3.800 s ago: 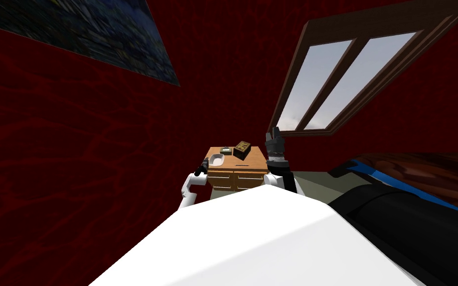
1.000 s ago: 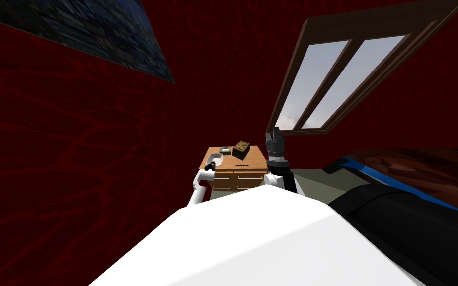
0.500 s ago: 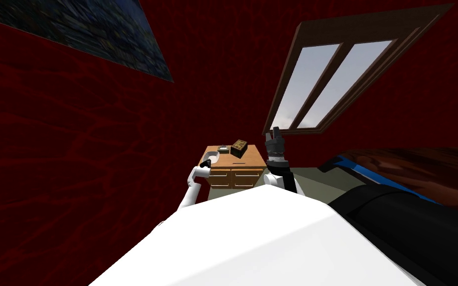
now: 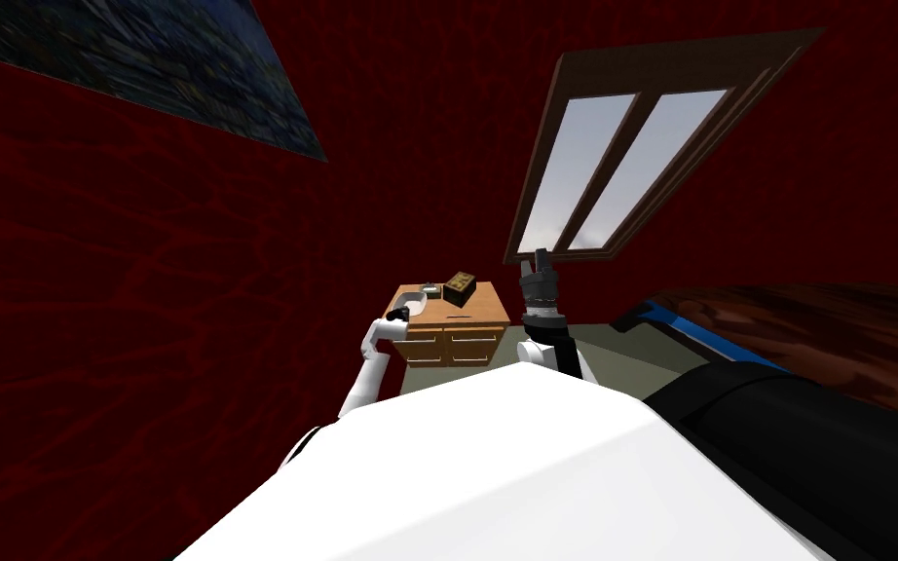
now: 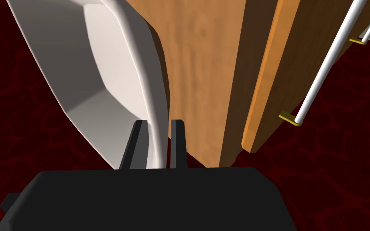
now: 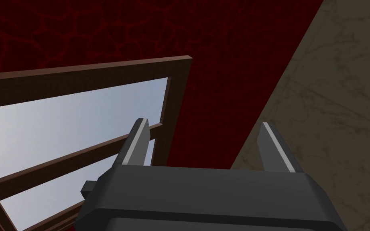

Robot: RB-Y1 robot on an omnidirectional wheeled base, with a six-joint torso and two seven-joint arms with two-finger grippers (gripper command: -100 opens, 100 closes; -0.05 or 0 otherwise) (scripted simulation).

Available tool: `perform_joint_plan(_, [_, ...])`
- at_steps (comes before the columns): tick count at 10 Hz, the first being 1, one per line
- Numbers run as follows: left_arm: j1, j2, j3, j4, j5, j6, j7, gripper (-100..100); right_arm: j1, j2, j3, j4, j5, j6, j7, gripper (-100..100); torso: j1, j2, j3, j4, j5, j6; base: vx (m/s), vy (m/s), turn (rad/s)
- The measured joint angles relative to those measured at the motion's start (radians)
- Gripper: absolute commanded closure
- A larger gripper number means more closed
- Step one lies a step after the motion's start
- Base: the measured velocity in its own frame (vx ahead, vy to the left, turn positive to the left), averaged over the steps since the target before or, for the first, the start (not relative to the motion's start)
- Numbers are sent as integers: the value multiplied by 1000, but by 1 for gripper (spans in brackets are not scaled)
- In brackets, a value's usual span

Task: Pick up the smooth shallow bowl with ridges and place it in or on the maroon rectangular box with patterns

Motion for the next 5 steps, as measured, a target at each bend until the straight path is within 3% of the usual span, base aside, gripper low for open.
perform_joint_plan(5, [-50,-2,50,-57,19,107,-8,100,0,0,0,0,0,0,0,0,-2,-1,0,1,0,0,-53,-113,-83])
